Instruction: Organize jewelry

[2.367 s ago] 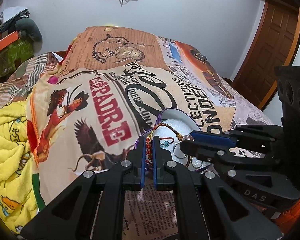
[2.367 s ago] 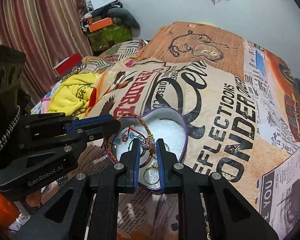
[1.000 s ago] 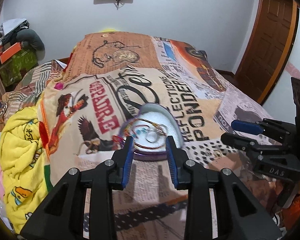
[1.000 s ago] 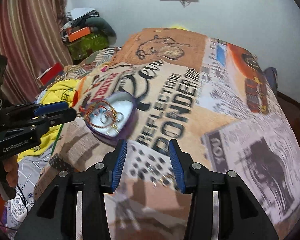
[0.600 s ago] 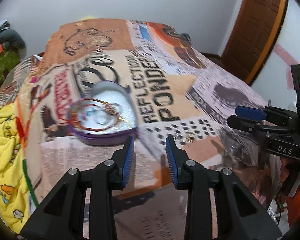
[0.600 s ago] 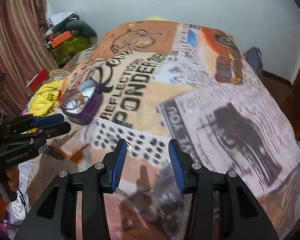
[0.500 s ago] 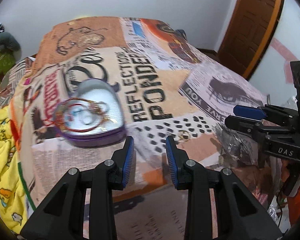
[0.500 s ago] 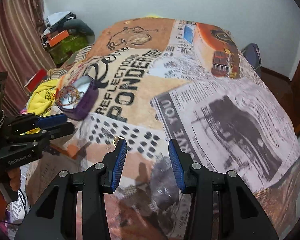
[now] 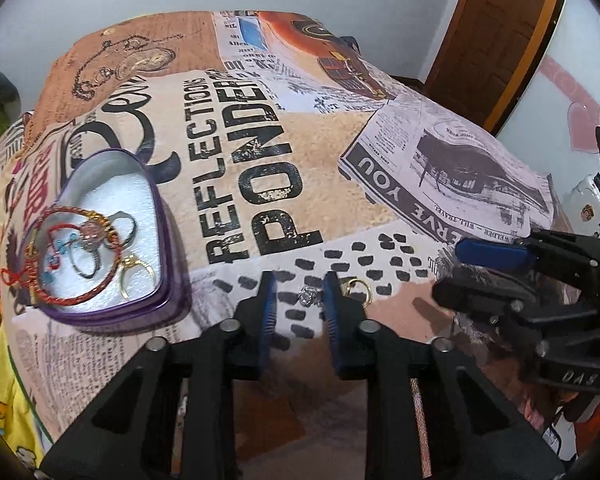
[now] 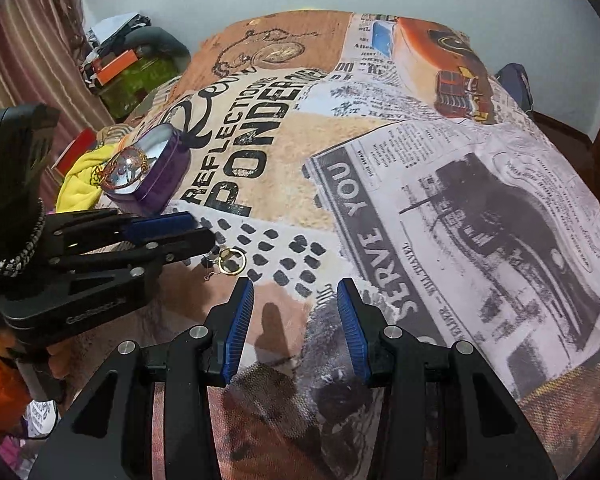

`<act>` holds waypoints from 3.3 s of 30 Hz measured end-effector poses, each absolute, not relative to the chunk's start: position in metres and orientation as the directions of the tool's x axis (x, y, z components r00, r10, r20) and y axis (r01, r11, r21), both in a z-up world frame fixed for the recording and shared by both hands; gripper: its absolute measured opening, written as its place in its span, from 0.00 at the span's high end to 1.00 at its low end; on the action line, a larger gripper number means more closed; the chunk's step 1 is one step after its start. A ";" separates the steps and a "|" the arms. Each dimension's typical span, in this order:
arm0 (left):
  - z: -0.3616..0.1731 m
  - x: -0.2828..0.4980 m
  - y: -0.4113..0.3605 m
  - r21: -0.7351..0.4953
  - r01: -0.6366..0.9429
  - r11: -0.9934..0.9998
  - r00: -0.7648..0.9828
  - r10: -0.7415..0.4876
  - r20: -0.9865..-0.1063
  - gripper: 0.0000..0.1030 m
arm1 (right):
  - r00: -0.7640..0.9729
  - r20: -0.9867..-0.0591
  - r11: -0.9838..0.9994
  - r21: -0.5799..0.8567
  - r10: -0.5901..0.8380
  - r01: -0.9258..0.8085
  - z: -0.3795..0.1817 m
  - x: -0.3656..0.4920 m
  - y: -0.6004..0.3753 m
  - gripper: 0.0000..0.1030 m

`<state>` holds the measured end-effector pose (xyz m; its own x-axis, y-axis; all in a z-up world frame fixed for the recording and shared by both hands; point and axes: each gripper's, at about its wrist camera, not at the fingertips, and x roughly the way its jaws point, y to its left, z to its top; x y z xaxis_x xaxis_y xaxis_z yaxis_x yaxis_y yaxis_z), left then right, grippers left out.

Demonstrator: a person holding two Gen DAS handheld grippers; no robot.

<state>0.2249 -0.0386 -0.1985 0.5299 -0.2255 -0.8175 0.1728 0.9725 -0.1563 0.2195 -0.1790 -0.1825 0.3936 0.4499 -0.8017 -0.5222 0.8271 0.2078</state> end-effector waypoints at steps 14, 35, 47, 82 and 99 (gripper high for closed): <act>-0.167 0.198 -0.013 -0.172 0.143 0.975 0.619 -0.223 -0.753 0.92 | 0.351 -0.808 0.783 0.203 0.473 -0.588 -0.191 0.218 -0.141 0.61; -0.120 0.170 0.017 -0.163 0.087 0.983 0.726 -0.174 -0.665 0.92 | 0.452 -0.754 0.773 0.115 0.477 -0.624 -0.158 0.211 -0.123 0.84; -0.087 0.157 0.045 -0.138 0.044 0.989 0.788 -0.119 -0.604 0.92 | 0.530 -0.642 0.751 0.109 0.554 -0.651 -0.104 0.204 -0.105 0.84; -0.145 0.199 0.092 -0.184 0.000 0.983 0.738 -0.124 -0.663 0.92 | 0.416 -0.695 0.684 0.150 0.587 -0.714 -0.140 0.249 -0.032 0.83; -0.155 0.206 0.094 -0.147 -0.004 0.989 0.727 -0.097 -0.679 0.92 | 0.399 -0.721 0.654 0.099 0.566 -0.750 -0.154 0.258 -0.016 0.83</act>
<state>0.2060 0.0937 -0.1555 0.7274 -0.0974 -0.6793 -0.0045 0.9892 -0.1467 0.2580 -0.0163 -0.1536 0.3990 0.5660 -0.7214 -0.7498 0.6543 0.0987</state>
